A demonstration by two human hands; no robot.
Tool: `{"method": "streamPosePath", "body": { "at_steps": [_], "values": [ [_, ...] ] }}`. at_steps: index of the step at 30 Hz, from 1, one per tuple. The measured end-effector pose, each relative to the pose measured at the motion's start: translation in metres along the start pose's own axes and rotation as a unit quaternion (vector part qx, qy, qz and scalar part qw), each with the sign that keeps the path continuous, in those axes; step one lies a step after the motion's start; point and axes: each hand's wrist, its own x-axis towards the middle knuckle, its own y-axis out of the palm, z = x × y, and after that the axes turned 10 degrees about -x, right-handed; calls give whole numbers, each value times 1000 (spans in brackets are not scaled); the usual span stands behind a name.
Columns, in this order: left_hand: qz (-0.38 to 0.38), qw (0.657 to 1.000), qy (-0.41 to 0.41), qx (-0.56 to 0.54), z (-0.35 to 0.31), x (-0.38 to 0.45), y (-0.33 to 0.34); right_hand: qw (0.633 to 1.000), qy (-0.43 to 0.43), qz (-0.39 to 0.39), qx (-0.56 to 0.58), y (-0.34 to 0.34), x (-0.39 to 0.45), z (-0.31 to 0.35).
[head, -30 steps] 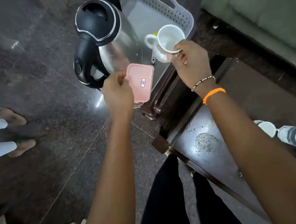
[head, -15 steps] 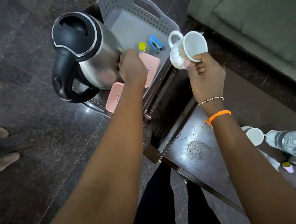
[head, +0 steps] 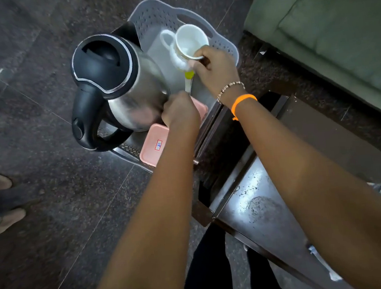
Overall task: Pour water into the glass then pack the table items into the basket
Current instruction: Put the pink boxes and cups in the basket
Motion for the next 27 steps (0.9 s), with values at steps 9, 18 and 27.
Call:
{"method": "streamPosePath", "body": {
  "at_steps": [9, 18, 27],
  "values": [
    [-18, 998, 61, -8, 22, -12, 17, 986, -38, 86, -139, 31, 41, -3],
    [-14, 992, 123, -4, 30, -17, 25, 896, -211, 155, -358, 26, 9, -22],
    [-20, 993, 112, 25, 27, -11, 27, 883, -128, 121, -434, 17, 20, -28]
  ]
}}
